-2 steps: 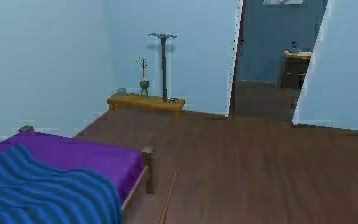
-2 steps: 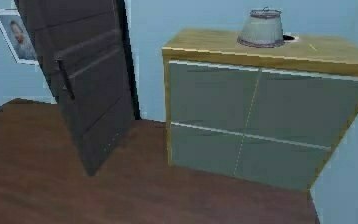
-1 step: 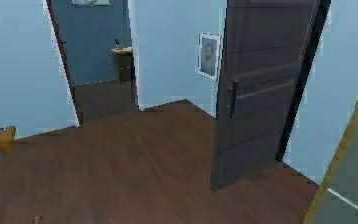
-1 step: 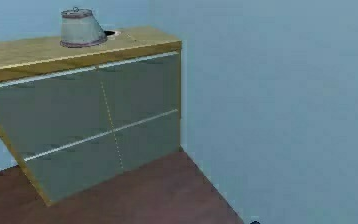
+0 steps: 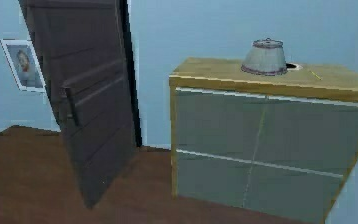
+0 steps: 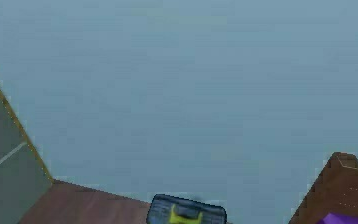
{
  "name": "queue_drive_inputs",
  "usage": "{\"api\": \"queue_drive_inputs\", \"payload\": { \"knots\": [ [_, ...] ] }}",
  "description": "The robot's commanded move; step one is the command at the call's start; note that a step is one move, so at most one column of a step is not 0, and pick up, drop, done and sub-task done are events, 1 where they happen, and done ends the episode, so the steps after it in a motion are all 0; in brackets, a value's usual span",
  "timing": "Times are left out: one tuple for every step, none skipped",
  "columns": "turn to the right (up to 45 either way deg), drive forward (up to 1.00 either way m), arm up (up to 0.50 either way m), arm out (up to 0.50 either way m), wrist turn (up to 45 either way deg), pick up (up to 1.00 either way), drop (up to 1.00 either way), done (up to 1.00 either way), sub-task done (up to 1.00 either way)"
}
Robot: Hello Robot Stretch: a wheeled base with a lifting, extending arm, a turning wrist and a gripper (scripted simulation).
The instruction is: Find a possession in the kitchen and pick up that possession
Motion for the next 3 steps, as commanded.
{"api": "queue_drive_inputs", "payload": {
  "knots": [
    [0.0,0.25,0.0,0.0,0.0,0.0,0.0,0.0,0.0],
    [-18.0,0.0,0.0,0.0,0.0,0.0,0.0,0.0,0.0],
    [0.0,0.4,0.0,0.0,0.0,0.0,0.0,0.0,0.0]
  ]
}}
